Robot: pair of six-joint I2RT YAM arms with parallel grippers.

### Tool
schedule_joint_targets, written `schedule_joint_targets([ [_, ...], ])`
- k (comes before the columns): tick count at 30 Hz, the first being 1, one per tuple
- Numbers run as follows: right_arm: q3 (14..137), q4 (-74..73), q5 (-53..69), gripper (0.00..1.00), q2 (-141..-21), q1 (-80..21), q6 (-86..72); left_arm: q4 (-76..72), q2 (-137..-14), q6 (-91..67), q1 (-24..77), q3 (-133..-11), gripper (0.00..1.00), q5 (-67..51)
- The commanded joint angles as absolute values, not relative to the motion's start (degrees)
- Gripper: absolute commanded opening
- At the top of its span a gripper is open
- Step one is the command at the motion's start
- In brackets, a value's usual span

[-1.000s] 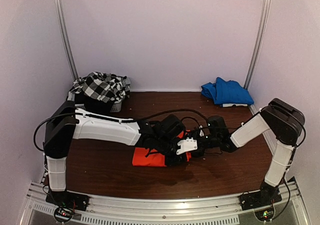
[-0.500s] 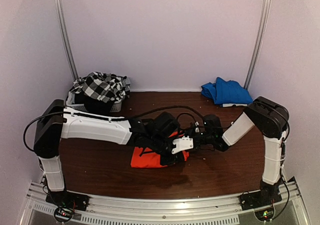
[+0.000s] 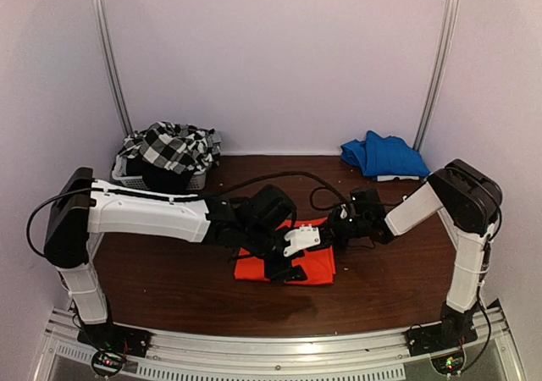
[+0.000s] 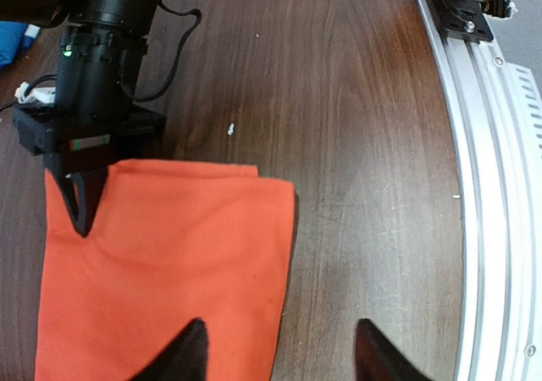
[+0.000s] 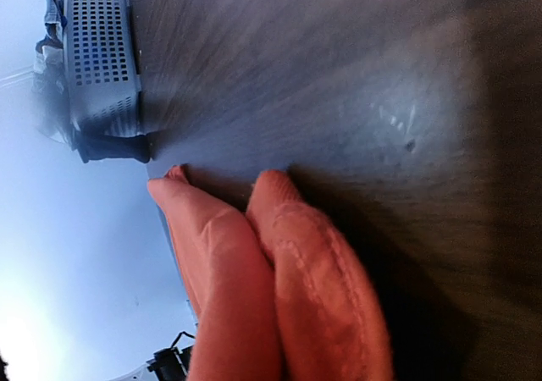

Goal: Fold and stack the mixed laundry pile
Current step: Pass from the left arm to the right, then turn over the square-folded T-shirt at the center of the board.

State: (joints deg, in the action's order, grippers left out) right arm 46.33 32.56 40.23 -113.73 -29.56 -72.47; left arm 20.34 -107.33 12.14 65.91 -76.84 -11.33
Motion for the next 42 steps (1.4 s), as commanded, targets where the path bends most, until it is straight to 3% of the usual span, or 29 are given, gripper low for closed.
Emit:
schedule_joint_targets([
  [1,51.0,12.3,39.2,0.0,-105.1,-26.0,-57.9,19.9,-99.1,4.3,62.8,-73.5,0.93,-10.6],
  [2,52.0,8.2,39.0,0.0,-103.4,-25.1,-55.1,19.6,-97.5,3.1,61.9,-72.2,0.97,-10.6],
  [6,56.9,-9.7,36.7,0.0,-95.9,-20.1,-42.0,18.6,-91.0,-2.2,57.3,-67.2,0.98,-8.4],
  [10,69.5,-31.0,29.9,0.0,-91.0,-14.2,-27.0,19.1,-86.1,-4.2,53.3,-63.6,0.98,-7.9],
  [13,82.2,-46.1,21.6,0.0,-91.2,-13.3,-17.4,19.4,-82.8,-4.6,51.6,-61.8,0.98,-6.7],
  [17,95.1,-55.8,13.7,0.0,-95.0,-14.7,-10.2,20.3,-80.1,-5.6,50.4,-59.9,0.98,-4.1],
  [24,99.5,-59.9,3.7,0.0,-106.7,-28.2,-7.4,23.8,-76.5,-9.9,49.2,-58.6,0.98,4.4],
  [32,98.9,-53.2,7.8,0.0,-119.3,-47.0,-16.4,25.0,-67.5,-21.2,44.9,-53.9,0.98,4.7],
  [38,103.9,-50.5,13.2,0.0,-125.8,-55.5,-23.0,28.6,-65.4,-25.6,43.2,-52.9,0.98,5.8],
  [40,106.5,-48.9,16.9,0.08,-127.1,-56.9,-25.2,29.5,-65.1,-27.5,42.1,-52.5,0.98,5.5],
  [42,107.4,-44.8,23.4,0.26,-126.8,-57.1,-27.7,29.8,-64.6,-30.0,40.4,-51.7,0.98,4.3],
])
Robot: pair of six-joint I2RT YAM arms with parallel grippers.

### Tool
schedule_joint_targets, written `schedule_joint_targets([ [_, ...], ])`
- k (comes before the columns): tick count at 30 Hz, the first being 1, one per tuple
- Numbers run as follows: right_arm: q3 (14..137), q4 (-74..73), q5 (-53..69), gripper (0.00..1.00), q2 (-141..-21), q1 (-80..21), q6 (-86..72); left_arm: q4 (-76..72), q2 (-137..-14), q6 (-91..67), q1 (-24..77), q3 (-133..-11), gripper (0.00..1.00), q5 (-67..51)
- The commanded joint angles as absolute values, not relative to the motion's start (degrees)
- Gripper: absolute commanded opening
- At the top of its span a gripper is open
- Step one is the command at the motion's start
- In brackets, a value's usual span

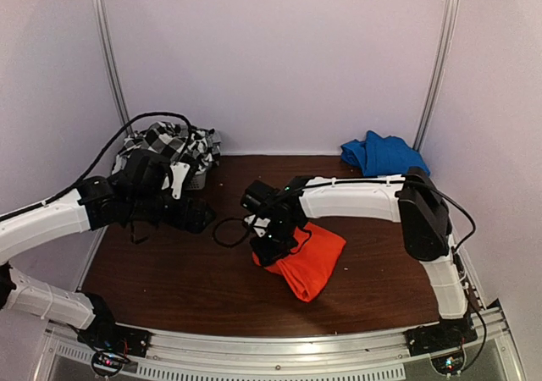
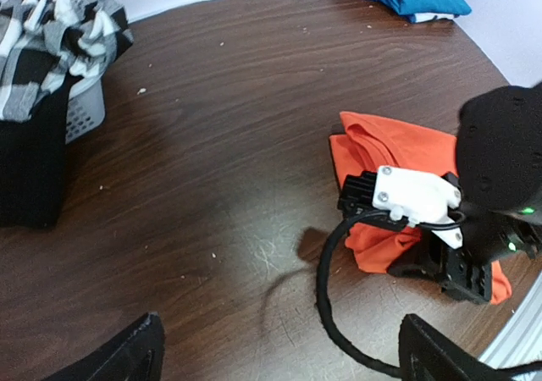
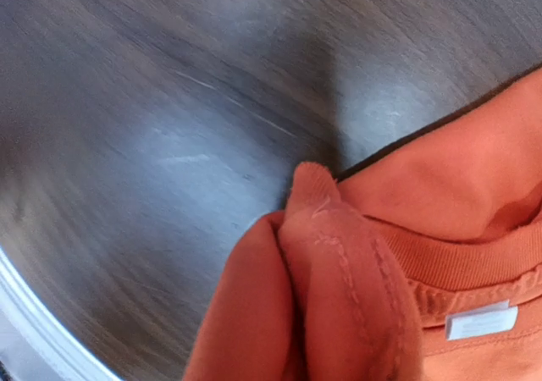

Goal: Fold and stack the mixed laundry pile
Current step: Turn over the square-folded T-shirt at the center of the board, then rotate the square-folded T-shirt at the center of the board.

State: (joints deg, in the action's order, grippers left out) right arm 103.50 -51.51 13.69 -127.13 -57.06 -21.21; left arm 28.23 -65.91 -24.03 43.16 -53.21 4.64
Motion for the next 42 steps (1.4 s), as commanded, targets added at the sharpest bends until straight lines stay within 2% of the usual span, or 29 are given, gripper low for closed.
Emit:
schedule_joint_targets([
  [1,107.8,-42.3,26.3,0.38,-126.1,-57.1,-28.7,29.6,-64.0,-31.3,39.4,-51.0,0.98,3.5],
  [4,108.6,-36.7,34.3,0.67,-121.6,-55.8,-29.7,27.5,-61.9,-34.2,37.0,-48.9,0.98,0.4],
  [6,105.5,-31.3,39.4,0.8,-116.8,-53.8,-30.7,25.6,-61.2,-34.6,36.7,-47.6,0.98,-2.6],
  [7,103.0,-27.9,42.4,0.82,-114.0,-52.3,-31.4,25.1,-61.4,-34.6,36.7,-47.3,0.98,-3.8],
  [10,91.5,-20.7,44.9,0.79,-106.4,-45.7,-33.8,24.5,-63.6,-31.5,37.4,-47.4,0.98,-8.5],
  [14,82.7,-23.8,42.9,0.64,-105.0,-39.7,-30.1,22.9,-68.0,-28.1,43.1,-48.8,0.96,-12.9],
  [21,76.6,-26.9,40.1,0.52,-110.3,-38.6,-25.9,21.4,-84.3,-26.1,52.2,-51.3,0.66,-18.8],
  [27,64.6,-22.1,39.2,0.49,-106.3,-38.9,-28.8,17.1,-92.8,-29.2,50.7,-49.9,0.53,-17.7],
  [32,55.7,-16.3,40.3,0.49,-101.4,-44.0,-35.1,17.5,-100.2,-27.6,45.4,-54.1,0.5,-17.3],
  [36,53.7,-9.6,43.2,0.51,-99.1,-49.6,-43.5,19.3,-104.7,-25.4,40.4,-59.5,0.5,-17.0],
  [42,54.3,-10.2,39.7,0.57,-90.6,-46.7,-45.4,22.4,-101.5,-20.3,35.9,-63.7,0.57,-18.9],
])
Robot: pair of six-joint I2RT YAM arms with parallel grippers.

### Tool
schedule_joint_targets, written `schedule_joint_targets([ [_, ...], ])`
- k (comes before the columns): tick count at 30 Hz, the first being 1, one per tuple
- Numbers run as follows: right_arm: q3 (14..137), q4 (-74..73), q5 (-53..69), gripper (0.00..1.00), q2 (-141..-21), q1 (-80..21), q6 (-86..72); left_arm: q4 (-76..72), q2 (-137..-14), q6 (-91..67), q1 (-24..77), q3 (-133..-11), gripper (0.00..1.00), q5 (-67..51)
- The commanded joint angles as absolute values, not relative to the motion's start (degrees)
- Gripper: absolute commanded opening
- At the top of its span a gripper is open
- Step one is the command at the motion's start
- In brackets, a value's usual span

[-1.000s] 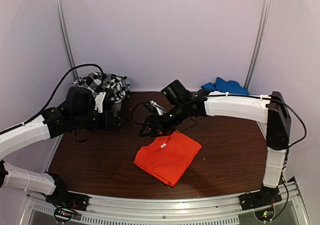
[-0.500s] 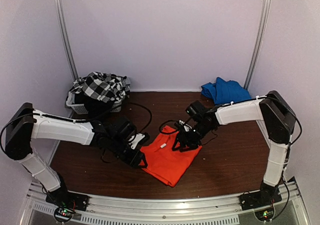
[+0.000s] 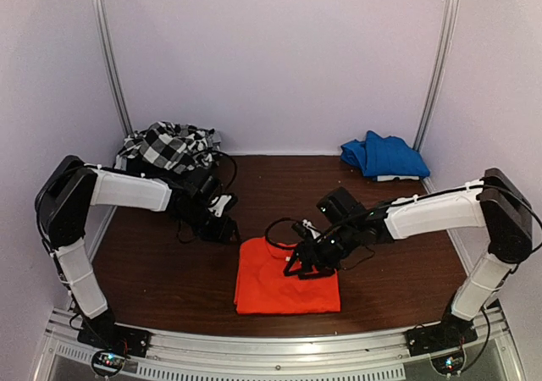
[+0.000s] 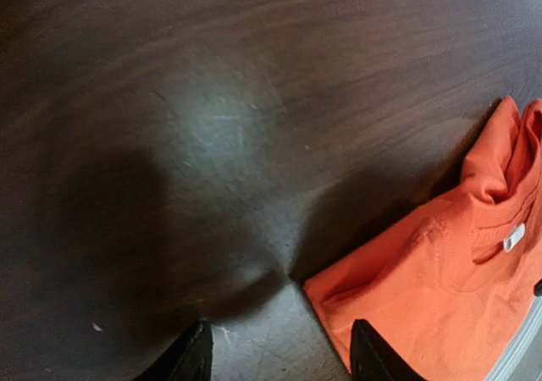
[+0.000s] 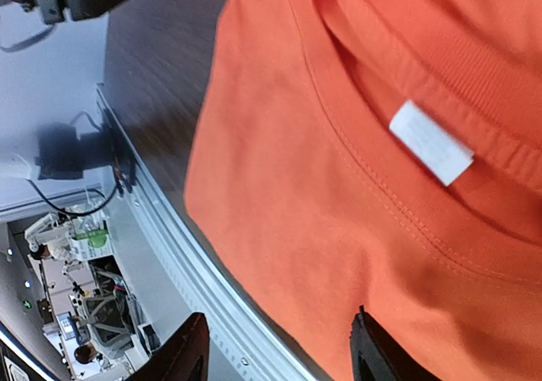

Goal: Fold and stack the mixed laundry pile
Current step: Rotate the square-folded T-shirt at the center of the board.

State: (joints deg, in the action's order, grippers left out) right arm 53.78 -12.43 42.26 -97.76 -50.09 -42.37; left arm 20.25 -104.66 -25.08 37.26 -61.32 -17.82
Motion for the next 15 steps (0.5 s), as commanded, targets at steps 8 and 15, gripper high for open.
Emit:
schedule_joint_targets([
  [8,53.9,-20.7,29.4,0.53,-85.3,-36.9,-37.1,19.4,-98.7,-20.6,35.9,-61.3,0.59,-25.1],
  [15,55.5,-26.3,26.3,0.54,-91.8,-34.9,-30.3,16.5,-104.4,-23.4,35.9,-61.8,0.53,-27.1],
])
